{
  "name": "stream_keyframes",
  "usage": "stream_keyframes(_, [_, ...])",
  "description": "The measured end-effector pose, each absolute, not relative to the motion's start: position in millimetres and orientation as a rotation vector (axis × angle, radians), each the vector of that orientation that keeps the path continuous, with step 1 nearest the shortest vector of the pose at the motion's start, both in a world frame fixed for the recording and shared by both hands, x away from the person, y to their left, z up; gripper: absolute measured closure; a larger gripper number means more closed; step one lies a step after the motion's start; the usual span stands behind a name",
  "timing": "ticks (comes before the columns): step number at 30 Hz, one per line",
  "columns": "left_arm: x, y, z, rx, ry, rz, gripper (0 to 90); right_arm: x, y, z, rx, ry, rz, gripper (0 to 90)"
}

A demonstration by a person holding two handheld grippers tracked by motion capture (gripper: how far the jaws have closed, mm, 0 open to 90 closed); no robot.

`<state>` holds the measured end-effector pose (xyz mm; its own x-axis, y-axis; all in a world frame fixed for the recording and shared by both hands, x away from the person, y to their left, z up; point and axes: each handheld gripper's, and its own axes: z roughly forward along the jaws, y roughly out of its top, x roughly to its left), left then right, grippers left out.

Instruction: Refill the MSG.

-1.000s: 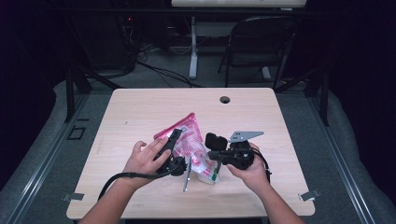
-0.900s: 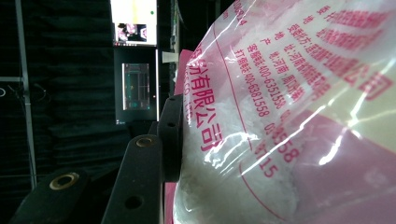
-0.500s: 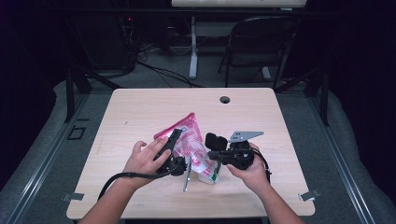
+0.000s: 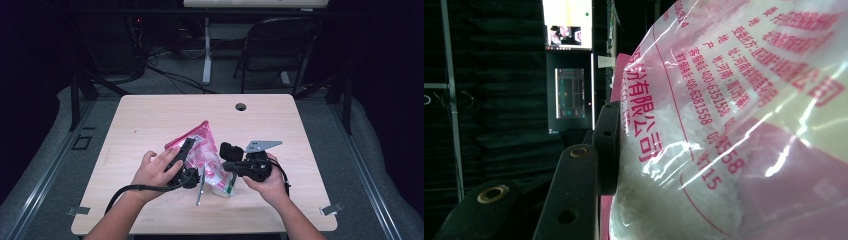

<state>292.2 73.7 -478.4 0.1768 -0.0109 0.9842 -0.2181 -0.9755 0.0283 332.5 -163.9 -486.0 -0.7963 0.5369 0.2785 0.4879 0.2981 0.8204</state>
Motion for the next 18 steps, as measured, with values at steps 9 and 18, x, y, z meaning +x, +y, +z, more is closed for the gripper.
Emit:
stream_keyframes(9, [292.2,73.4,-478.6,2.278,-0.223,1.903,64.9,332.6,-164.1,-485.9,0.985,2.491,1.545,90.0])
stream_keyframes(18, [292.0,73.4,-478.4,2.275,-0.229,1.908,64.9,332.6,-164.0,-486.0,0.984,2.491,1.545,90.0])
